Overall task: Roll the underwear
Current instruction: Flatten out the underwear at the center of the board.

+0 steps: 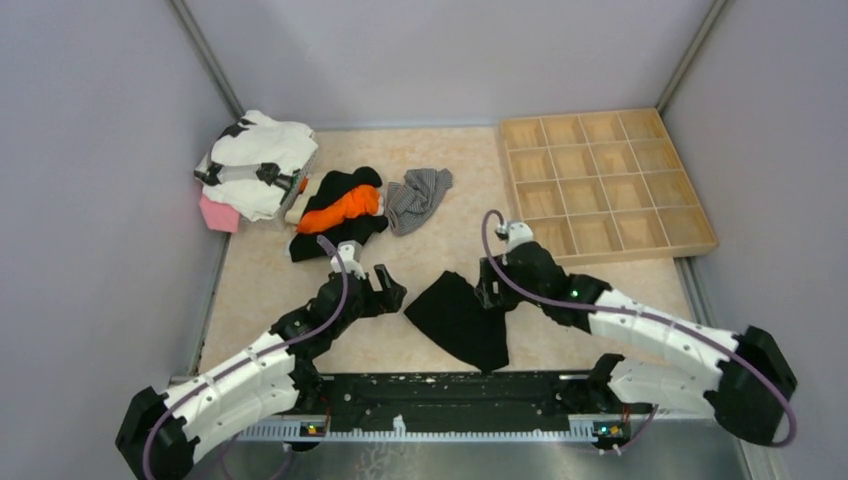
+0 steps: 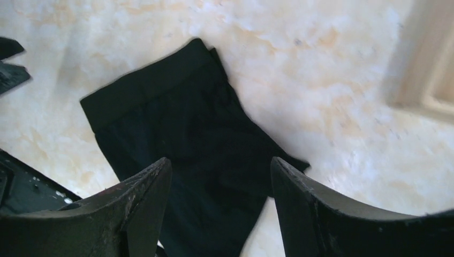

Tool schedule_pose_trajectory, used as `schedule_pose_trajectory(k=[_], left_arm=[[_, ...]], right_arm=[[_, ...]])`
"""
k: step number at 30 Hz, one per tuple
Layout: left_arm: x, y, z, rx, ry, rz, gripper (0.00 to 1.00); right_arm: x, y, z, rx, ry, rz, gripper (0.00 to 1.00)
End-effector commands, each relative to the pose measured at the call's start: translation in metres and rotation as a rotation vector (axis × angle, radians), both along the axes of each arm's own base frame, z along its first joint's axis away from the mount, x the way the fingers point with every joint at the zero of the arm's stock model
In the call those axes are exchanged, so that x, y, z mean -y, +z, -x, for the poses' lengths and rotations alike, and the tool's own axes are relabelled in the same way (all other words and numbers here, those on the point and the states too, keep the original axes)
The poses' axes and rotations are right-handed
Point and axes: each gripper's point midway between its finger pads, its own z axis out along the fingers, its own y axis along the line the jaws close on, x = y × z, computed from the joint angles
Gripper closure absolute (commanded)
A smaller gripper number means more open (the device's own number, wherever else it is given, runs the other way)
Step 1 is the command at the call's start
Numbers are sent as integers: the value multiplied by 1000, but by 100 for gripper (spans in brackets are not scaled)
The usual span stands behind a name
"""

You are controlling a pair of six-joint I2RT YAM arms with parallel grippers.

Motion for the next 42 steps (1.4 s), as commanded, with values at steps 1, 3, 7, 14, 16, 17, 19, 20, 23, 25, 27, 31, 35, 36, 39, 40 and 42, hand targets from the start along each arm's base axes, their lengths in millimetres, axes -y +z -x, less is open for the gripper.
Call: schedule_pose_trajectory(k=[1,3,7,14,16,17,19,20,23,25,27,31,35,36,39,40,42], left_arm=[[-3,-17,7,-131,103,64,7],[-2,-20,11,-165,104,70,7],[-1,-25,18,-204,95,74,7],[-6,-25,21,-201,103,81,7],[-7,-24,22,-201,104,82,7],[-7,-24,22,-201,105,82,6],[-9,-24,24,-201,106,78,6],[-10,-25,24,-202,109,75,6],[-12,-25,25,-201,113,72,6],[-12,-26,25,-199,114,73,7],[-13,-24,25,-194,115,76,7],[-14,-15,21,-168,120,77,6],[-14,2,15,-122,127,84,6],[-14,6,14,-112,128,85,5],[-16,21,8,-75,140,87,5],[-17,26,7,-63,142,88,4],[-17,36,4,-38,144,88,3]], right_arm=[[-46,15,-33,-9,136,-35,33],[-58,6,-44,-67,175,-60,32],[-77,-15,-59,-158,247,-47,32],[-94,-46,-75,-241,301,-23,37],[-97,-52,-76,-261,318,-26,38],[-99,-54,-76,-269,326,-28,39],[-101,-61,-74,-293,345,-26,43],[-102,-63,-74,-300,347,-23,45],[-102,-69,-77,-304,337,-16,58],[-101,-65,-79,-280,328,-21,72],[-100,-54,-82,-230,313,-43,84],[-85,-16,-87,-95,244,-67,100],[-59,33,-86,48,154,-79,100],[-51,47,-86,85,130,-77,100],[-25,88,-86,183,51,-50,100],[-15,102,-84,207,28,-33,100],[2,123,-83,243,-22,-2,100]])
